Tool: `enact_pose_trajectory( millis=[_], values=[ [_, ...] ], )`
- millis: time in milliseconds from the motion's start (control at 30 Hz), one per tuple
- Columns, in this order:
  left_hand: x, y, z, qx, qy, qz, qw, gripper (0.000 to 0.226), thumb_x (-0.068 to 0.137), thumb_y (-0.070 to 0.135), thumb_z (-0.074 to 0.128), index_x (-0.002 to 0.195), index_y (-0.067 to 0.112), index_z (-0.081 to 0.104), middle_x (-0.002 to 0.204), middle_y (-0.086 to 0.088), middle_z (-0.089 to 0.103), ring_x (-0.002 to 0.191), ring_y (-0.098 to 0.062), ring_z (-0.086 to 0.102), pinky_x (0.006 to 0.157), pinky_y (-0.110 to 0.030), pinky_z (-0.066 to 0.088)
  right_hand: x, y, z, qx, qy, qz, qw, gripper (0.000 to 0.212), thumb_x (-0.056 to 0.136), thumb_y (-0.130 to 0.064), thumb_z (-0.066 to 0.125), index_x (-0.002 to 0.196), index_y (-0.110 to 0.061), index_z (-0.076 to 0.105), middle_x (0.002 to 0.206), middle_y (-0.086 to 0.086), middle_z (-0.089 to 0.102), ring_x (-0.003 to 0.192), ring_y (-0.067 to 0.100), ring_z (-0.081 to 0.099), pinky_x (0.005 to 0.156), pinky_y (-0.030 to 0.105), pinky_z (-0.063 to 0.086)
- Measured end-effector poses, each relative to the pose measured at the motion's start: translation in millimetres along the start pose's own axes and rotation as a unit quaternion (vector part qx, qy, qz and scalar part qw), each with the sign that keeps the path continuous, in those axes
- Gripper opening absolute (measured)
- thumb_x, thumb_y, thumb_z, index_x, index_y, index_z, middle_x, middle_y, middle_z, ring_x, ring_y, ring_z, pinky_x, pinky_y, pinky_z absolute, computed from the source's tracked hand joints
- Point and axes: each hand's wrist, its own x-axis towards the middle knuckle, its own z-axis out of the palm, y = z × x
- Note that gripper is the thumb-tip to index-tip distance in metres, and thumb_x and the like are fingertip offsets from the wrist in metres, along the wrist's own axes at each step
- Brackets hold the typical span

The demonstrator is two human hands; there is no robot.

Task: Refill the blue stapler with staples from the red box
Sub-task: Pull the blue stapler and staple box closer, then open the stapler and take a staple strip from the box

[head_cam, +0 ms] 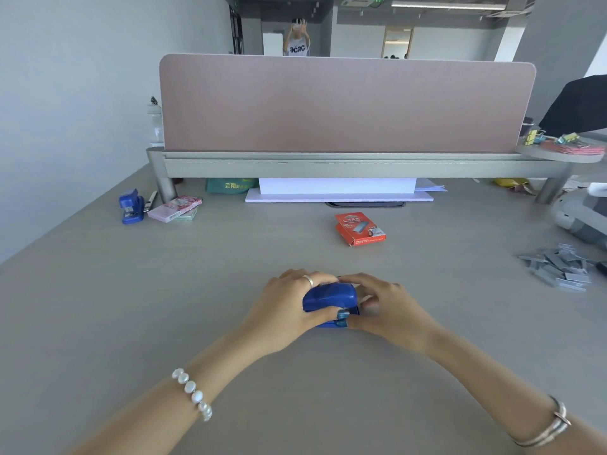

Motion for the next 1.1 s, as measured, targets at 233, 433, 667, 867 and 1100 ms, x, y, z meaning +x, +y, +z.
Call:
enact_pose_trajectory(
  millis=[233, 433, 667, 867, 1100],
  values=[
    [7, -2, 7, -0.021, 0.011, -0.004, 1.0, 0.026, 0.085, 0.035, 0.058, 0.111, 0.033, 0.058, 0.1, 0.005, 0.059, 0.098, -0.013, 0.051, 0.088, -0.034, 0.044, 1, 2, 0, 0.012, 0.001, -0.002, 1.0, 0.046, 0.068, -0.017, 0.078, 0.105, -0.035, 0.057, 0.085, -0.007, 0.071, 0.071, 0.002, 0.064, 0.063, 0.004, 0.044],
    [1, 1, -15, -0.257, 0.059, -0.035, 0.964, 0.016, 0.085, 0.03, 0.06, 0.101, 0.03, 0.059, 0.093, 0.005, 0.061, 0.079, 0.003, 0.053, 0.07, -0.007, 0.042, 1, 7, 2, 0.014, 0.004, 0.012, 1.0, 0.048, 0.07, -0.016, 0.077, 0.112, -0.027, 0.057, 0.085, -0.008, 0.065, 0.067, -0.007, 0.06, 0.061, -0.001, 0.041],
    [-10, -26, -48, -0.357, 0.068, -0.037, 0.931, 0.039, 0.073, 0.04, 0.066, 0.106, 0.022, 0.057, 0.1, -0.009, 0.068, 0.098, -0.021, 0.066, 0.084, -0.028, 0.052, 0, 7, 2, 0.02, -0.002, 0.016, 1.0, 0.049, 0.07, -0.017, 0.077, 0.114, -0.027, 0.057, 0.085, -0.013, 0.063, 0.073, -0.012, 0.059, 0.064, -0.002, 0.041],
    [-28, -58, -72, -0.425, 0.048, -0.058, 0.902, 0.056, 0.054, 0.046, 0.083, 0.098, 0.02, 0.06, 0.098, -0.003, 0.074, 0.1, -0.022, 0.067, 0.08, -0.029, 0.056, 0, 6, 2, 0.01, -0.006, 0.012, 1.0, 0.048, 0.072, -0.016, 0.075, 0.115, -0.026, 0.056, 0.084, -0.017, 0.063, 0.076, -0.013, 0.059, 0.066, -0.002, 0.042],
    [-43, -94, -89, -0.288, 0.0, -0.132, 0.948, 0.055, 0.034, 0.045, 0.089, 0.074, 0.019, 0.062, 0.069, 0.011, 0.066, 0.068, -0.009, 0.057, 0.06, -0.011, 0.046, 0, 10, 2, 0.006, -0.005, 0.017, 1.0, 0.048, 0.072, -0.014, 0.076, 0.114, -0.026, 0.057, 0.089, -0.009, 0.067, 0.079, -0.007, 0.061, 0.07, -0.001, 0.043]
  ],
)
